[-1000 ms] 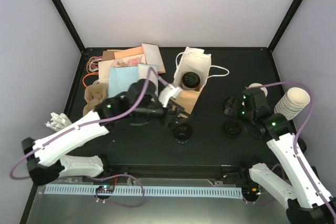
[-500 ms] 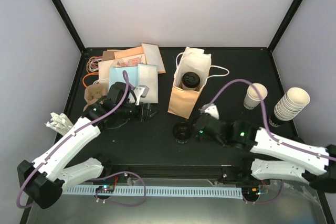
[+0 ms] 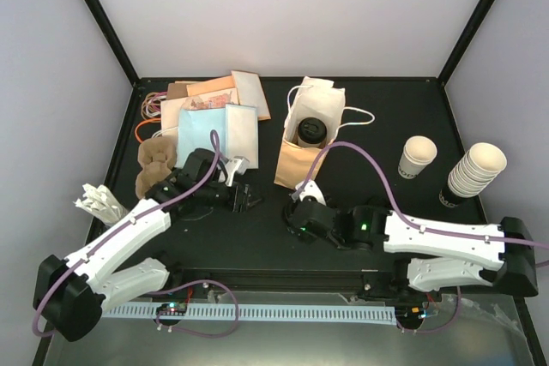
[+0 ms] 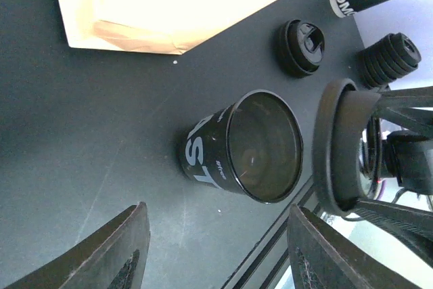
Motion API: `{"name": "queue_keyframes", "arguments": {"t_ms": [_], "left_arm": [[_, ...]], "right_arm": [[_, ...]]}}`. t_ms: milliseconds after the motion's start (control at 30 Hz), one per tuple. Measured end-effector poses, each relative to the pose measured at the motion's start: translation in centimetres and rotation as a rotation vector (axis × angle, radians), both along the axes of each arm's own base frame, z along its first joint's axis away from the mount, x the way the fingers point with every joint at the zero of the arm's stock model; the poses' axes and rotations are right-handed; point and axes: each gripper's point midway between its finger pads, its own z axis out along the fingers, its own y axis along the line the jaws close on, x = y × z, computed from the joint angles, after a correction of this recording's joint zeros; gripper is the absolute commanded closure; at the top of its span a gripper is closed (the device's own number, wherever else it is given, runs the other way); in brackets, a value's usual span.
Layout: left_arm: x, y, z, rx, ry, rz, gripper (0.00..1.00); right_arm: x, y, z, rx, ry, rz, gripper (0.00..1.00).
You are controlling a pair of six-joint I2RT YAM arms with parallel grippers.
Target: Pack the takeout coffee
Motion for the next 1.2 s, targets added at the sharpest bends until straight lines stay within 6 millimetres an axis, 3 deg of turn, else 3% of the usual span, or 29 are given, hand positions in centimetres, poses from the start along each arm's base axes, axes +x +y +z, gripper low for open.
{"name": "queue_keyframes", "arguments": {"t_ms": [433,1200], "left_arm": [[-0.5,-1.2,-0.5,-0.093,0.019,-0.031,0.42],[-0.8,-2.8,-1.5,-0.113,0.061,-0.084,0.43]], "right_arm": [[0.9,1.4,-2.4,-0.086,-0.009,0.030,0.29],[1.5,1.5,-3.4,-0.075,0.053,0.024,0.28]]}}
